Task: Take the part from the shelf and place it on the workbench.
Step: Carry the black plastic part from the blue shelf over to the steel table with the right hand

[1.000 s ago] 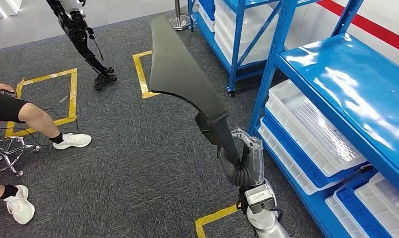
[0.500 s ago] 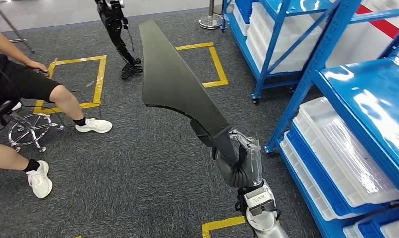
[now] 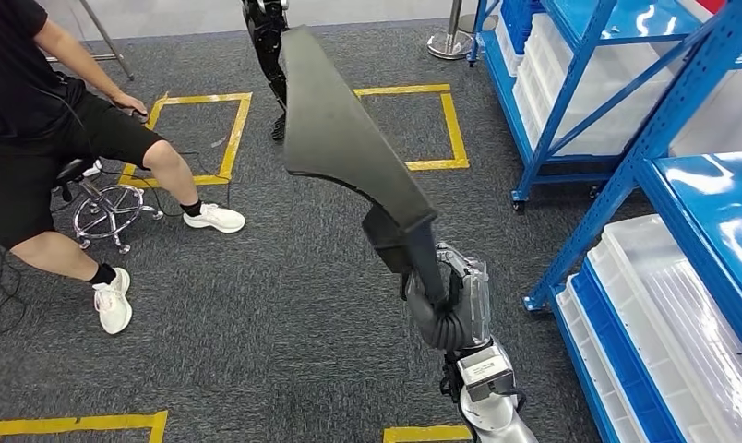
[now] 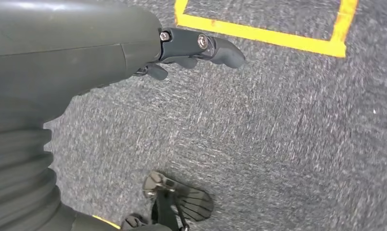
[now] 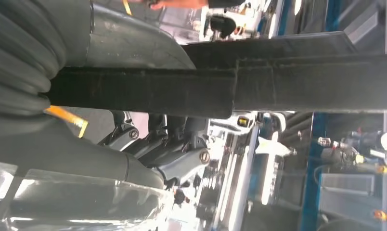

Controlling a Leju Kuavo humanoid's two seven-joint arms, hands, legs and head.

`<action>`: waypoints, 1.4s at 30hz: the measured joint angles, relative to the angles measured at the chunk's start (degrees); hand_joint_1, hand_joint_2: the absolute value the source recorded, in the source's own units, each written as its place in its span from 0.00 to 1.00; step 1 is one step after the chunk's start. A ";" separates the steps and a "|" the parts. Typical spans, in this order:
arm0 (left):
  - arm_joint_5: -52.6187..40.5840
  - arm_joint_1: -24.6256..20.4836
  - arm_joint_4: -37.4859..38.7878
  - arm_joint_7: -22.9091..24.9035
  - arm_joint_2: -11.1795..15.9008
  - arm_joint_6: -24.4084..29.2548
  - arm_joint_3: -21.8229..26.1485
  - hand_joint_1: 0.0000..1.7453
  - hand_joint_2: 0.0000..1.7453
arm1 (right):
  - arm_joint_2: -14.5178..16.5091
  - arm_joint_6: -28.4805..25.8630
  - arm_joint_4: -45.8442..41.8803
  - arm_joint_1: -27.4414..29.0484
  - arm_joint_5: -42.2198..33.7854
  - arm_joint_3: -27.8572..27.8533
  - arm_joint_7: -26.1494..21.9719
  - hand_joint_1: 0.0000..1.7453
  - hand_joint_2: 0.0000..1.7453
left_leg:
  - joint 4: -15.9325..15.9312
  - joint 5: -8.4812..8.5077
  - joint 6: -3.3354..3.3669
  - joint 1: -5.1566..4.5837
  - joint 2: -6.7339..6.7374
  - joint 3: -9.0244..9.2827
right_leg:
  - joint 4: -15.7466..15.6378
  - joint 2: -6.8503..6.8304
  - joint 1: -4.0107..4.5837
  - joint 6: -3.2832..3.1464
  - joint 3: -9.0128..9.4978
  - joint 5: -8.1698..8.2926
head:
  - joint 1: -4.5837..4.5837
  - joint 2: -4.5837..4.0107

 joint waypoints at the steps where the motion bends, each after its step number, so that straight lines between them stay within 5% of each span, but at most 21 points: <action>1: 0.16 -0.06 0.00 -0.01 -0.04 0.07 0.15 0.00 1.00 | 0.01 0.00 -0.01 0.05 0.01 -0.01 -0.01 0.98 1.00 | 3.67 -1.32 -0.02 0.07 0.58 -2.19 | 0.01 -0.66 0.27 -0.23 0.08 -0.18 | -0.01 0.00; 3: 0.38 -0.02 0.00 -0.02 -0.12 0.11 0.42 0.00 1.00 | 0.01 0.00 -0.01 0.15 0.01 -0.01 0.00 0.98 1.00 | 6.45 -1.17 0.29 0.11 0.83 -4.38 | 0.01 -1.97 0.77 -0.60 0.31 -0.55 | -0.02 0.00; 5: 0.44 0.02 0.00 -0.04 -0.08 0.16 0.56 0.00 1.00 | 0.05 0.00 -0.01 0.12 0.00 -0.02 0.00 0.98 1.00 | 0.63 2.71 1.24 -0.26 1.60 -1.74 | -0.06 -3.16 1.14 -0.76 0.85 -1.00 | 0.00 0.01; 7: 0.42 -0.08 -0.02 -0.08 0.03 0.20 0.67 0.00 1.00 | 0.12 0.00 -0.02 0.10 0.00 -0.03 0.00 0.98 1.00 | -6.30 5.45 2.31 -1.15 3.85 1.90 | -0.45 -4.22 1.35 -0.68 1.58 -1.41 | 0.08 0.01; 9: 0.40 -0.21 -0.04 -0.13 0.16 0.22 0.77 0.00 1.00 | 0.15 0.00 -0.03 0.11 -0.01 -0.03 0.00 0.98 1.00 | -8.73 5.65 2.89 -1.93 4.97 3.09 | -1.01 -5.23 1.29 -0.37 2.08 -1.61 | 0.00 0.01; 11: 0.40 -0.15 -0.04 -0.15 0.34 0.23 0.85 0.00 1.00 | 0.26 0.00 -0.09 0.08 -0.02 -0.05 0.02 0.98 1.00 | -10.22 5.94 3.46 -2.05 3.88 3.87 | -1.66 -5.99 1.24 0.07 2.61 -1.76 | -0.15 0.01; 13: 0.40 -0.13 -0.05 -0.15 0.35 0.23 0.90 0.00 1.00 | 0.32 0.00 -0.17 0.02 -0.01 -0.07 0.01 0.98 1.00 | -12.55 6.73 4.10 -1.72 2.47 5.60 | -0.30 -3.88 1.28 0.09 2.33 -2.55 | -0.02 0.00; 15: 0.40 -0.37 -0.07 -0.16 0.21 0.22 0.91 0.00 1.00 | 0.13 0.00 -0.20 0.06 -0.01 -0.11 0.00 0.98 1.00 | -13.76 7.16 4.39 -1.47 0.99 6.65 | 5.78 -0.77 1.12 -0.40 -0.82 -4.85 | 0.28 0.00; 17: 0.40 -0.53 -0.07 -0.16 0.14 0.21 0.91 0.00 1.00 | -0.20 0.00 -0.14 0.31 -0.02 -0.18 0.06 0.98 1.00 | -13.74 6.96 4.28 -1.33 -0.72 6.72 | 12.71 0.03 0.77 -0.35 -5.25 -6.94 | 0.46 0.00; 18: 0.40 -0.47 -0.07 -0.15 0.08 0.21 0.91 0.00 1.00 | -0.33 -0.01 -0.10 0.42 -0.01 -0.20 0.09 0.98 1.00 | -13.66 6.80 4.06 -1.23 -1.61 6.80 | 13.76 0.06 0.53 0.16 -6.41 -6.77 | 0.45 0.00; 21: 0.40 -0.29 -0.07 -0.13 -0.04 0.12 0.92 0.00 1.00 | -0.48 -0.01 -0.06 0.45 -0.02 -0.21 0.10 0.98 1.00 | -12.56 5.91 2.69 -0.64 -4.11 6.90 | 5.03 1.31 -0.45 2.70 -3.50 -1.48 | 0.58 0.00; 22: 0.40 -0.28 -0.07 -0.14 -0.02 0.09 0.92 0.00 1.00 | -0.49 -0.01 -0.05 0.43 -0.01 -0.20 0.10 0.98 1.00 | -11.74 5.40 2.05 -0.56 -4.81 6.65 | 1.81 2.03 -0.65 3.00 -2.08 0.04 | 0.86 0.00; 24: 0.40 -0.15 -0.05 -0.15 0.03 0.14 0.93 0.00 1.00 | -0.53 -0.01 -0.03 0.44 0.04 -0.20 0.10 0.98 1.00 | -10.56 4.66 1.14 -0.49 -5.73 5.93 | -0.51 2.79 -0.57 2.41 -0.93 1.05 | 1.23 0.01; 26: 0.40 0.14 -0.03 -0.15 0.03 0.21 0.94 0.00 1.00 | -0.48 0.00 -0.03 0.42 0.04 -0.22 0.10 0.98 1.00 | -10.21 4.36 0.87 -0.22 -6.24 5.60 | -0.44 1.98 -0.37 1.47 -0.73 0.99 | 1.20 0.01; 29: 0.40 0.25 -0.02 -0.20 0.01 0.21 0.93 0.00 1.00 | -0.26 0.00 -0.06 0.36 -0.03 -0.28 0.11 0.98 1.00 | -5.85 2.10 0.25 0.01 -2.59 3.68 | -0.58 0.60 -0.35 0.52 0.03 0.63 | 0.75 0.00; 31: 0.35 0.17 -0.02 -0.36 0.02 0.06 0.94 0.00 1.00 | -0.22 -0.01 -0.06 0.41 -0.04 -0.31 0.10 0.98 1.00 | 1.82 -1.03 -0.07 0.03 0.26 -0.58 | -0.60 -0.57 0.18 -0.08 0.39 0.18 | 0.43 0.00; 33: 0.11 0.20 -0.02 -0.57 -0.02 -0.19 0.94 0.00 1.00 | -0.24 -0.01 -0.04 0.46 -0.07 -0.32 0.10 0.98 1.00 | 6.56 -1.76 0.09 0.10 0.85 -3.95 | -0.59 -1.80 0.65 -0.41 0.67 -0.28 | 0.41 0.01; 35: -0.16 0.25 -0.02 -0.68 0.00 -0.43 0.94 0.00 1.00 | -0.23 -0.02 -0.04 0.46 -0.15 -0.33 0.10 0.98 1.00 | 2.85 1.64 0.89 -0.12 1.22 -2.80 | -0.61 -2.94 1.08 -0.53 1.26 -0.83 | 0.41 0.01; 37: -0.38 0.19 -0.02 -0.73 0.13 -0.68 0.93 0.00 1.00 | -0.22 -0.09 -0.05 0.46 -0.24 -0.34 0.07 0.98 1.00 | -4.76 5.22 2.18 -1.05 3.43 1.02 | -0.80 -3.99 1.36 -0.50 2.07 -1.42 | 0.49 0.00; 39: -0.56 -0.02 -0.03 -0.80 0.30 -0.80 0.91 0.00 1.00 | -0.27 -0.24 -0.05 0.47 -0.26 -0.33 0.00 0.98 1.00 | -8.60 5.98 3.05 -2.12 5.20 2.98 | -1.12 -5.03 1.38 -0.21 2.57 -1.81 | 0.50 0.00; 42: -0.59 -0.15 -0.04 -0.83 0.47 -0.80 0.90 0.00 1.00 | -0.30 -0.35 -0.05 0.52 -0.28 -0.33 -0.03 0.98 1.00 | -8.91 5.71 3.30 -2.62 4.69 2.98 | -1.40 -6.04 1.25 0.20 2.78 -2.02 | 0.40 0.00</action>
